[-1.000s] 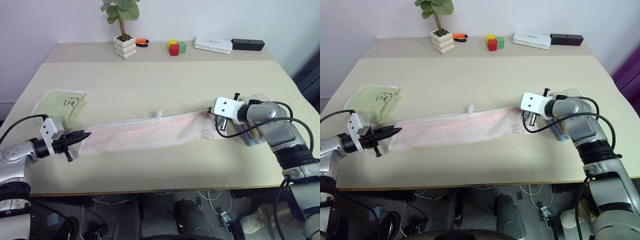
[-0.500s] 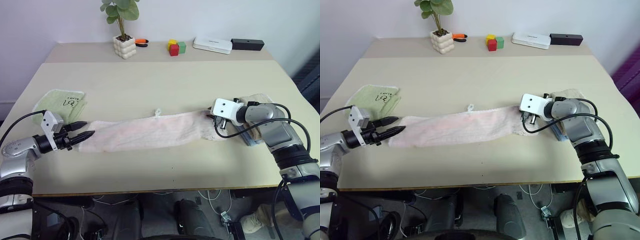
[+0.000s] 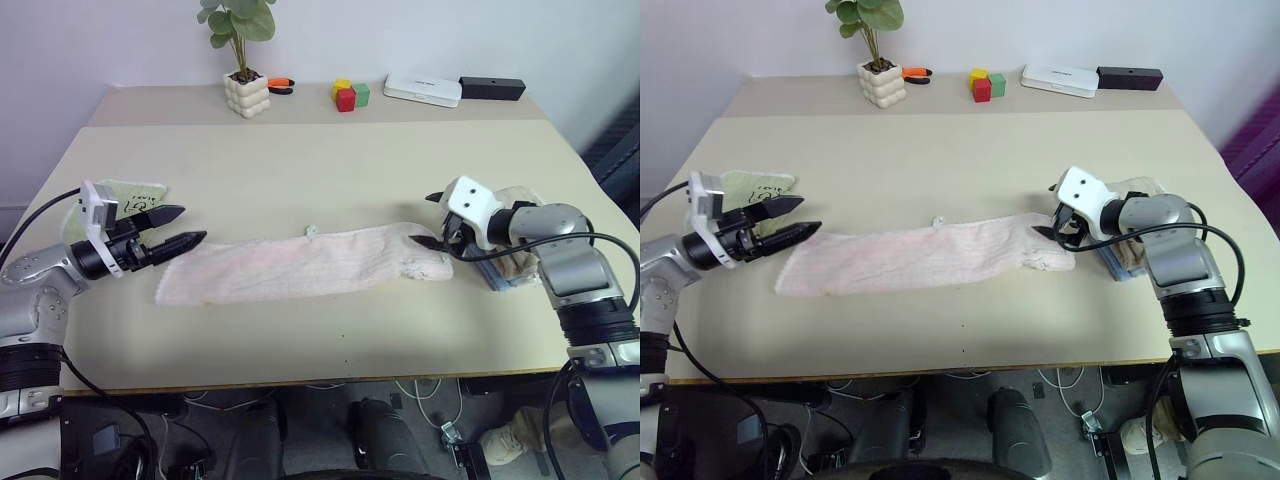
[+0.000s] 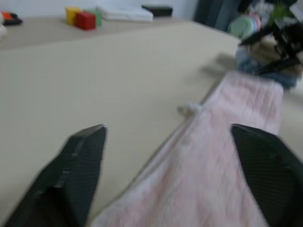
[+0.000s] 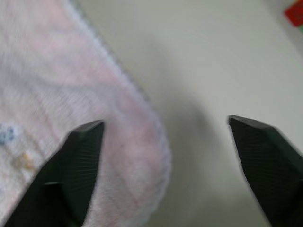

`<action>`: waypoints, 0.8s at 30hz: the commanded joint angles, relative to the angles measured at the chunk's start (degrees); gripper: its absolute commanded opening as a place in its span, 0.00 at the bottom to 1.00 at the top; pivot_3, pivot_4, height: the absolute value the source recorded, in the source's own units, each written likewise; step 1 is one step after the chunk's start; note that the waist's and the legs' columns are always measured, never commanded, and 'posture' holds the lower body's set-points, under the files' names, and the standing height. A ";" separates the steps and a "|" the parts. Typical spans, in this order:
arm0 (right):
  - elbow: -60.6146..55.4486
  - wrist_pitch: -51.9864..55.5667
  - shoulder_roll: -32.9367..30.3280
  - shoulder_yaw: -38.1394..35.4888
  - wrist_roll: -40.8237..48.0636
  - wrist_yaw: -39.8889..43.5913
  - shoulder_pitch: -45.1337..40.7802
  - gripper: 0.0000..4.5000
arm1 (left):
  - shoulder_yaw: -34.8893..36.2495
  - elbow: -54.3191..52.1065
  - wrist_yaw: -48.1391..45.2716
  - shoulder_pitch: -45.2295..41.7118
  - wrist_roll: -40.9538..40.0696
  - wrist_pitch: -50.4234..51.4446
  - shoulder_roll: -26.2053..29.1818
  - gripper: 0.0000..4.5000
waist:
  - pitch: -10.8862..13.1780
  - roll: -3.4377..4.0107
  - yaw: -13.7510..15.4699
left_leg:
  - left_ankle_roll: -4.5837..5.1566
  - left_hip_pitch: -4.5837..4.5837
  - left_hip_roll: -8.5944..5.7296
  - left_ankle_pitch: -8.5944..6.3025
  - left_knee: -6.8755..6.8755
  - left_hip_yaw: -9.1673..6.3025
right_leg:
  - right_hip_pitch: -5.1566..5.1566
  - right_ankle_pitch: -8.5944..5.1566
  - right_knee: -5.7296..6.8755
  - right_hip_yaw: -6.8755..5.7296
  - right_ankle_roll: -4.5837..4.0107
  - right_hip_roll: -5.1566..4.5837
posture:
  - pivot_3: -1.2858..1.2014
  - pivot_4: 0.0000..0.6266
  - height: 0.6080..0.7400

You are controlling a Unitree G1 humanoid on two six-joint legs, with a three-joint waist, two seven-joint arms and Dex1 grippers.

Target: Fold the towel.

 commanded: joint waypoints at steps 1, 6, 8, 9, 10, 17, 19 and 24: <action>-5.62 5.07 1.75 -4.76 5.32 -2.81 -0.78 0.48 | 2.86 -3.75 4.10 -1.06 -2.02 1.28 -1.20 0.49 | 0.00 0.00 0.13 | 0.00 0.00 0.00 0.00 0.01 -0.01 | 0.00 0.00 0.00 0.00 0.00 0.00 | 0.52 0.24 1.00; -14.43 12.26 11.31 -7.81 9.73 -13.80 1.52 0.00 | 1.96 -11.01 16.63 -1.54 -2.72 4.09 -9.24 0.01 | -0.01 -0.02 0.45 | -0.01 -0.02 -0.02 0.00 0.06 -0.03 | 0.05 0.01 0.00 -0.01 0.01 -0.02 | 0.52 0.24 1.00; -18.09 15.59 17.77 -7.88 11.20 -19.99 2.47 0.00 | 0.11 -14.83 21.25 -0.72 -1.44 4.80 -12.89 0.01 | -0.02 -0.03 0.38 | -0.01 -0.03 -0.03 0.00 0.08 -0.07 | 0.08 0.02 -0.01 -0.01 0.03 -0.02 | 0.52 0.24 1.00; -19.96 17.03 22.01 -7.68 11.71 -24.04 3.09 0.00 | -0.73 -16.79 23.89 -0.48 -1.35 4.99 -15.32 0.01 | -0.02 -0.03 0.35 | -0.01 -0.03 -0.03 0.00 0.09 -0.07 | 0.08 0.03 0.00 -0.02 0.05 -0.01 | 0.52 0.24 1.00; -21.36 18.13 24.96 -7.56 11.96 -26.91 3.54 0.00 | -1.23 -18.22 25.85 -0.31 -1.38 5.24 -17.02 0.01 | -0.03 -0.03 0.32 | -0.01 -0.03 -0.03 0.01 0.08 -0.08 | 0.08 0.04 0.01 -0.01 0.06 -0.02 | 0.52 0.24 1.00; -23.48 19.45 37.32 -1.25 8.85 -38.41 10.21 0.00 | -5.68 -21.91 42.45 3.73 4.57 4.23 -30.46 0.01 | -0.07 -0.02 0.32 | -0.04 -0.02 -0.07 0.03 0.06 -0.11 | 0.10 0.05 -0.01 -0.01 0.08 -0.03 | 0.52 0.24 1.00; -22.26 17.98 37.74 0.86 6.94 -39.63 12.62 0.00 | -7.35 -22.08 42.92 5.38 6.52 2.97 -31.74 0.01 | -0.07 -0.02 0.31 | -0.04 -0.03 -0.07 0.03 0.05 -0.13 | 0.10 0.05 -0.02 -0.02 0.08 -0.03 | 0.52 0.24 1.00; -19.19 14.30 37.08 -1.20 5.87 -42.07 15.03 0.00 | -9.43 -17.19 41.03 8.69 11.76 -2.69 -30.85 0.01 | -0.07 -0.02 0.28 | -0.05 -0.01 -0.08 0.03 0.05 -0.13 | 0.10 0.05 -0.03 -0.02 0.07 -0.02 | 0.52 0.24 1.00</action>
